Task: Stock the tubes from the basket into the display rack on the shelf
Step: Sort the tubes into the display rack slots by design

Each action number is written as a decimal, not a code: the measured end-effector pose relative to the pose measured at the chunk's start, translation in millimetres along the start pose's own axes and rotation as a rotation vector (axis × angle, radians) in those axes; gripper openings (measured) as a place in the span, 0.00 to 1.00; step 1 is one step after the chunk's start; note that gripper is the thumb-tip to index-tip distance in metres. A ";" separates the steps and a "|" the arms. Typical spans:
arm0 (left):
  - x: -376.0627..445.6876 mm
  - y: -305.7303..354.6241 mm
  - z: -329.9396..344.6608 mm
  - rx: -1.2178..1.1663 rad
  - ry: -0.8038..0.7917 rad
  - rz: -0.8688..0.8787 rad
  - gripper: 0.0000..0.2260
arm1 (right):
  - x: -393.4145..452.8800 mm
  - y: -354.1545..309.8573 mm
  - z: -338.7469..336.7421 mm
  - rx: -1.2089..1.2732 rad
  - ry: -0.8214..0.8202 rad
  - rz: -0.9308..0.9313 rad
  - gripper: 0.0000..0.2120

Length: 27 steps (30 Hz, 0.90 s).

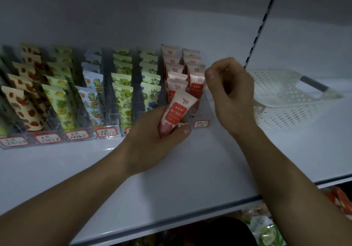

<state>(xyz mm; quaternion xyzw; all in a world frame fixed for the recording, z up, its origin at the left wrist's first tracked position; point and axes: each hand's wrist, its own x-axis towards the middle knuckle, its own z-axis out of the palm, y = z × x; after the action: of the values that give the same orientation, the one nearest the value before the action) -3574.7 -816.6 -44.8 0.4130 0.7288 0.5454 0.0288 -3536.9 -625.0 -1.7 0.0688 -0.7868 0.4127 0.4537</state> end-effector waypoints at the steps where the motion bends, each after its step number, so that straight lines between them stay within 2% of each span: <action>1: 0.6 0.7 -0.2 -0.068 -0.030 -0.011 0.10 | 0.0 -1.2 -0.7 0.091 -0.100 -0.013 0.06; 4: 1.8 -2.7 0.2 -0.278 -0.118 -0.022 0.01 | -5.4 -3.8 3.4 0.236 -0.411 0.015 0.06; 6: 1.5 -3.2 2.0 -0.282 -0.135 -0.006 0.03 | -8.2 -6.2 5.6 0.319 -0.518 0.068 0.06; 9: 1.7 -3.5 4.2 -0.210 -0.111 -0.008 0.06 | -3.1 -7.4 0.3 0.382 -0.407 0.107 0.04; 12: 1.1 -9.9 3.3 -0.046 -0.040 -0.021 0.09 | 4.6 -5.0 -9.0 0.492 -0.123 0.235 0.08; 14: -0.2 -12.3 2.6 0.097 -0.033 0.006 0.10 | 7.3 -0.6 -11.5 0.406 0.007 0.235 0.08; 19: -0.3 -11.7 2.5 0.222 -0.022 0.019 0.14 | 4.8 8.1 -6.4 0.028 -0.058 0.129 0.04; 24: -0.7 -11.5 2.2 0.262 -0.034 0.012 0.15 | 0.3 8.5 -7.0 -0.154 -0.118 0.029 0.01; 27: -0.5 -10.4 2.1 0.269 -0.042 0.009 0.15 | 1.2 9.9 -7.2 -0.223 -0.133 0.002 0.03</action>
<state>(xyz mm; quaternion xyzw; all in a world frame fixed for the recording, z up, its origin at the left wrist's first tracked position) -3579.4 -816.0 -54.4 0.4277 0.7927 0.4342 -0.0139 -3537.7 -613.2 -4.8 0.0447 -0.8562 0.3177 0.4049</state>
